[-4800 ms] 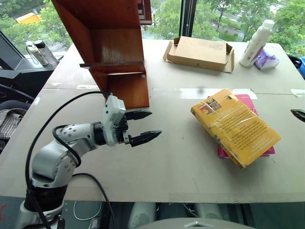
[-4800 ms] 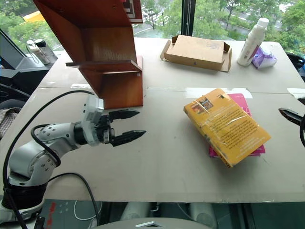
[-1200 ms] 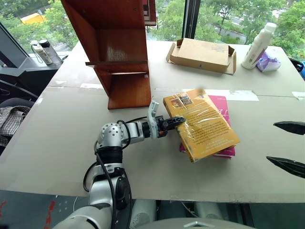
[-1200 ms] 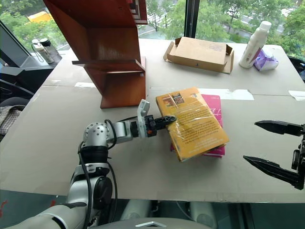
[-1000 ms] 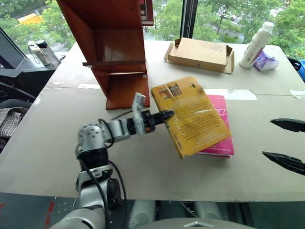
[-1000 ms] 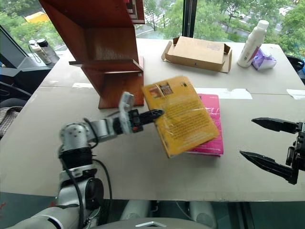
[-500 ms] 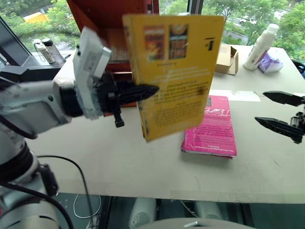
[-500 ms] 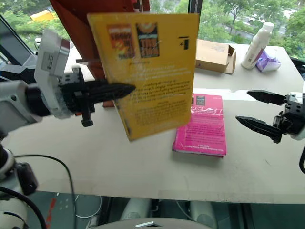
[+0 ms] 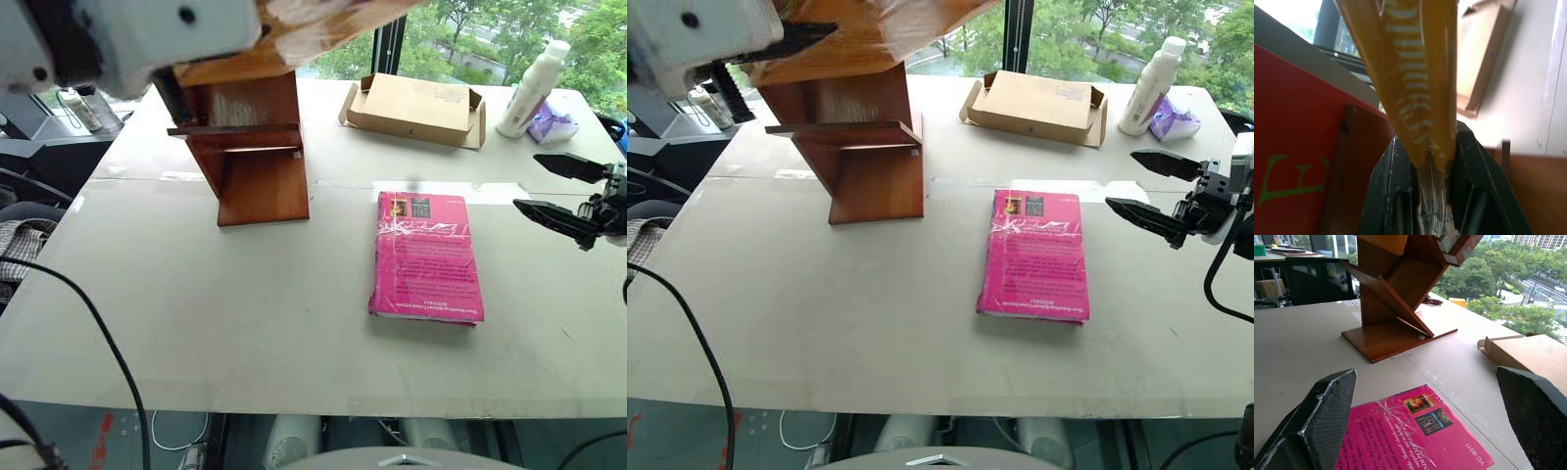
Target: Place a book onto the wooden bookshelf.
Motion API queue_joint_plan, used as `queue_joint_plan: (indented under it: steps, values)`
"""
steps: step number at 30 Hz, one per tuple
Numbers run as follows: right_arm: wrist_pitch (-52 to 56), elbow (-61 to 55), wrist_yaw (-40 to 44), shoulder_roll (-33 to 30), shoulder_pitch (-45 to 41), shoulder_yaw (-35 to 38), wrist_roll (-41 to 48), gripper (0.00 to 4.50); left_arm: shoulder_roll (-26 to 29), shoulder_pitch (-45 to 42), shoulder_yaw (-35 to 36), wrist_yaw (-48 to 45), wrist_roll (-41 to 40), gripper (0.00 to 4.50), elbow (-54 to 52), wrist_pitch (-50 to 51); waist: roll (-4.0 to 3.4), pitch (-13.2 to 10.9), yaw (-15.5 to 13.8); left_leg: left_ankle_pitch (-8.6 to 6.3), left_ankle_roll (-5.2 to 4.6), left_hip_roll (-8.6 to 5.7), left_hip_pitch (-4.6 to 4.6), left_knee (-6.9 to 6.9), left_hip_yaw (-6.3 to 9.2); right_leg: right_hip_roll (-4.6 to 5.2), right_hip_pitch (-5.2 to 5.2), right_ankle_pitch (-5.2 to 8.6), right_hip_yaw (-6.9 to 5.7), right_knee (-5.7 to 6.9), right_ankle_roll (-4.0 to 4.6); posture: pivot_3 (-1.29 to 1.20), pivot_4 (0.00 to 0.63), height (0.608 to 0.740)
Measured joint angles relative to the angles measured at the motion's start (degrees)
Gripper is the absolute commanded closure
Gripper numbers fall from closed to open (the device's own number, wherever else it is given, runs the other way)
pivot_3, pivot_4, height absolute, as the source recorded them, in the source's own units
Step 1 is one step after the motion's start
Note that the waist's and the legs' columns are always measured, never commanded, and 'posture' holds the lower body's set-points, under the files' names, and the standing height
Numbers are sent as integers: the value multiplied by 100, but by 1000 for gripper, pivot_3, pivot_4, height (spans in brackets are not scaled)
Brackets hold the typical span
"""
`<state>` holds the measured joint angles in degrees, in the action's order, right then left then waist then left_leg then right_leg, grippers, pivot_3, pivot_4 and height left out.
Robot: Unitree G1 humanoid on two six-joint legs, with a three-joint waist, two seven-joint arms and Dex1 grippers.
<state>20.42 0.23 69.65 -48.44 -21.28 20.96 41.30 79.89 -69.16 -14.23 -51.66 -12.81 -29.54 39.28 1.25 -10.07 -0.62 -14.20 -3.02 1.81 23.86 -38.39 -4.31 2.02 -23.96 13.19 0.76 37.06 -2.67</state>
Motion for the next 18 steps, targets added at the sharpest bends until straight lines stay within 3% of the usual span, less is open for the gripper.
queue_joint_plan:
  steps: [4, 9, 18]
  values:
    - [-64, -3, 14, 14, -26, -20, -18, 0, 253, 421, -508, -565, 981, 4202, 316, 7, -3, -2, -16, 0, -1, 5, -3, -4, -4, 1, 1, 1, 0, 10, -1, 0, 150, 733]
    - [-31, -242, -11, 7, 57, 9, 29, 0, -459, 65, -1199, -1212, 2038, 4202, 745, 55, -6, 0, 0, -1, -2, -2, -16, -25, -10, -1, 1, 11, 10, 55, -16, 0, 150, 733]
    - [168, -682, -165, -27, 389, 210, 197, 0, -2056, -909, -2215, -1929, 3726, 4202, 2959, -330, -28, 10, 163, 1, -1, 3, -102, -27, 2, -41, 37, 18, 59, 109, 14, 0, 150, 733]
